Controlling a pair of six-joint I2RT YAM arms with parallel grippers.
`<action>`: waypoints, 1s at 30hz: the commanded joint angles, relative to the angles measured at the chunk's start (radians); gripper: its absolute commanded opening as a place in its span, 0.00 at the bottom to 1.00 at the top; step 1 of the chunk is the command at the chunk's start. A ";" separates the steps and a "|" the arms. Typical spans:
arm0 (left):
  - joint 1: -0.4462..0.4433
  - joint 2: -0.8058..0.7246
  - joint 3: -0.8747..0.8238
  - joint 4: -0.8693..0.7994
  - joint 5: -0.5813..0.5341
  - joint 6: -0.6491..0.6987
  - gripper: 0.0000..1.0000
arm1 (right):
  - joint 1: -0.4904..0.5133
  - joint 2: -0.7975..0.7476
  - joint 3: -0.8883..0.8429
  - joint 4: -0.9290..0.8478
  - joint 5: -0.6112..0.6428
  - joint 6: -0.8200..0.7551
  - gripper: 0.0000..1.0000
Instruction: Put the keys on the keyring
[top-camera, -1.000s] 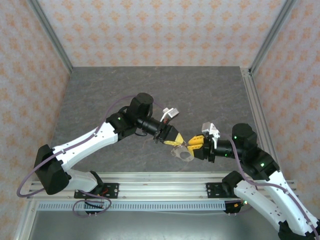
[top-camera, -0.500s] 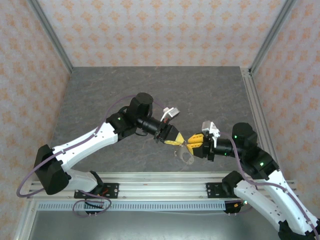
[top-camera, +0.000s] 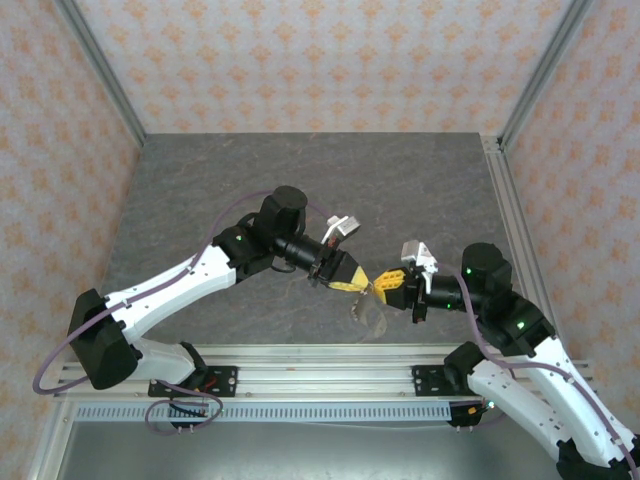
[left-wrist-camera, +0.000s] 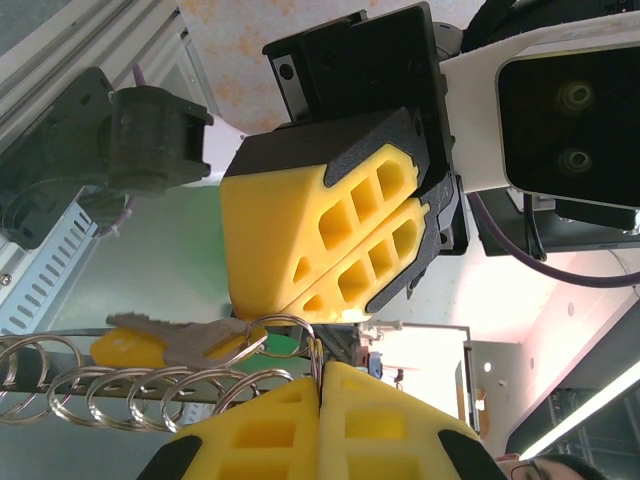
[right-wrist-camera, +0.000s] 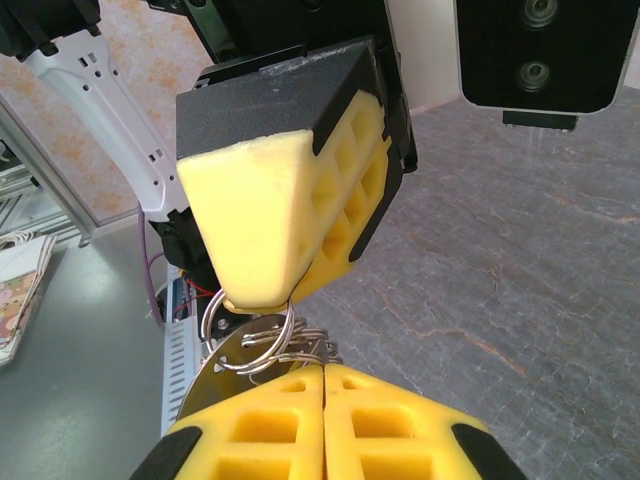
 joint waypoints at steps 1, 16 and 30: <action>-0.005 -0.023 0.027 0.012 0.011 0.024 0.00 | -0.001 0.001 0.008 0.046 -0.009 -0.012 0.07; -0.006 -0.017 0.030 0.008 0.007 0.031 0.00 | -0.001 0.029 0.003 0.153 -0.034 0.034 0.07; -0.006 -0.020 -0.038 0.218 -0.034 -0.083 0.00 | -0.001 0.044 0.055 0.092 0.040 0.006 0.19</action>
